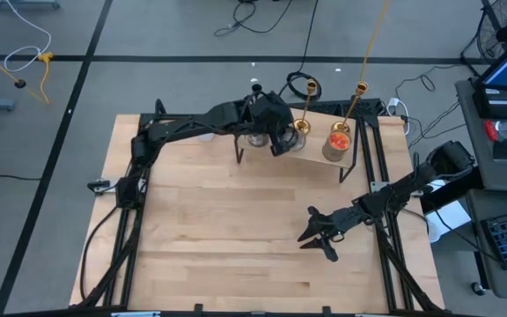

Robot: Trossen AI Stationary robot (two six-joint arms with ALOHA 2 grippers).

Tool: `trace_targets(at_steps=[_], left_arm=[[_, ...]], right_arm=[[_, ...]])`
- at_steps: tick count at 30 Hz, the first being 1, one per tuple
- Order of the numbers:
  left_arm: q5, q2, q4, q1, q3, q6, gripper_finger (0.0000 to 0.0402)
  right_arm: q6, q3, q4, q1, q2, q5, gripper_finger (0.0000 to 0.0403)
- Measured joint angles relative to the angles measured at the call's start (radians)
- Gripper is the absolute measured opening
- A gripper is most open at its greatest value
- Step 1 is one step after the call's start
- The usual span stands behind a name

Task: Pick & Place candle stick holders
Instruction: Put the brown scented candle on the shelf

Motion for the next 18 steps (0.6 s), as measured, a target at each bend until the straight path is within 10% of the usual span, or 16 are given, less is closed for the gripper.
trace_targets(at_steps=[18], left_arm=[[0.048, 0.041, 0.021, 0.017, -0.001, -0.02, 0.001]], right_arm=[[0.01, 0.0, 0.0, 0.0, 0.0, 0.0, 0.0109]])
